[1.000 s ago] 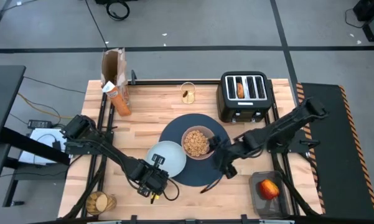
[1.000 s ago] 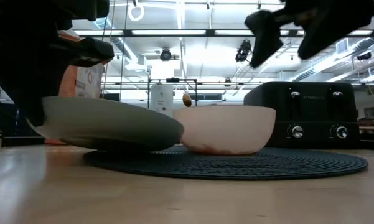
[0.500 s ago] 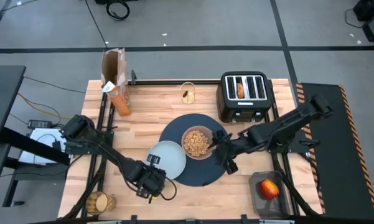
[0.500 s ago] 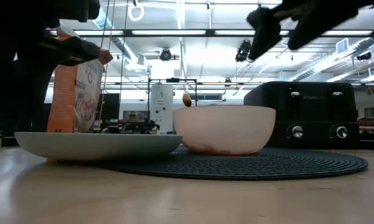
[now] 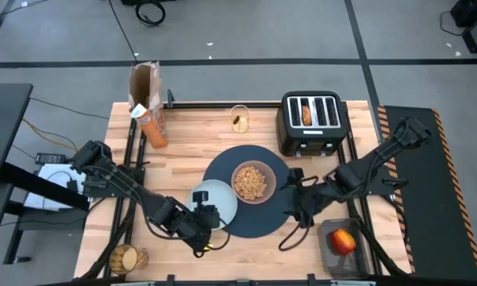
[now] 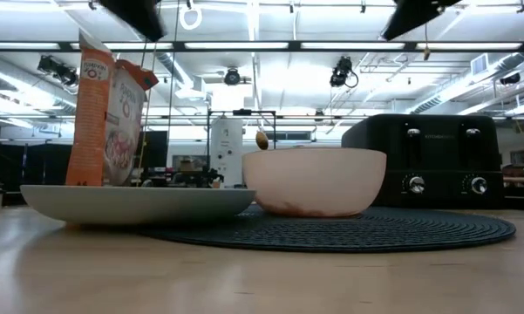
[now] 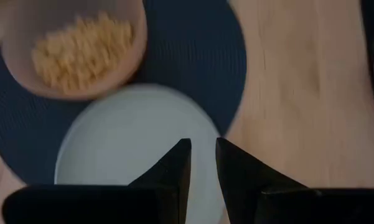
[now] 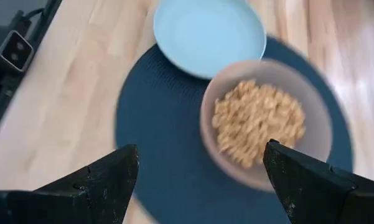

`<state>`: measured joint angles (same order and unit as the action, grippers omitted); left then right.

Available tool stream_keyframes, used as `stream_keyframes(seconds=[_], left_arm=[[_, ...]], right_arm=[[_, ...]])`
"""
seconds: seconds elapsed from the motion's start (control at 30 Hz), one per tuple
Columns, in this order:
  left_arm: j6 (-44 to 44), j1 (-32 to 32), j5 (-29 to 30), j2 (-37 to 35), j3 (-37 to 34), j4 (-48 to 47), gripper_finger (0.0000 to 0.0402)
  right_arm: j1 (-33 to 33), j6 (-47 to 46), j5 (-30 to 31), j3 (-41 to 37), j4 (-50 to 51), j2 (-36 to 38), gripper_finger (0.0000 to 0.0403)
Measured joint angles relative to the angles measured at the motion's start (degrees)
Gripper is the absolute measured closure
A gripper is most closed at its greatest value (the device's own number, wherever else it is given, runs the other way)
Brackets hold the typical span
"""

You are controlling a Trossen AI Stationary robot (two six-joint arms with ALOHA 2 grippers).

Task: Arrange a breakfast setting
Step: Put the toasted bagel from the toaster on the gray plate

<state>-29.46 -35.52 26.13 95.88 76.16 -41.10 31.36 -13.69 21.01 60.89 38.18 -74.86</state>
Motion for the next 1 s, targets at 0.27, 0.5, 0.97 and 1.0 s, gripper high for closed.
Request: stream_keyframes(seconds=[0.27,0.5,0.97,1.0], left_arm=[[-1.8,-0.2,13.3,0.0,0.0,1.4,0.032],[-3.3,-0.4,15.8,0.5,-0.1,2.9,0.032],[0.6,2.9,23.8,0.5,-0.1,9.7,0.032],[0.5,3.2,23.7,0.5,-0.1,9.6,0.032]], right_arm=[[4.9,-25.3,9.8,13.1,30.0,-4.8,0.0056],[-3.2,-37.1,16.1,12.0,41.3,4.5,0.0056],[-37.9,-32.8,18.3,10.2,37.4,11.3,0.0057],[-40.5,-32.3,17.2,10.2,36.7,10.5,0.0058]])
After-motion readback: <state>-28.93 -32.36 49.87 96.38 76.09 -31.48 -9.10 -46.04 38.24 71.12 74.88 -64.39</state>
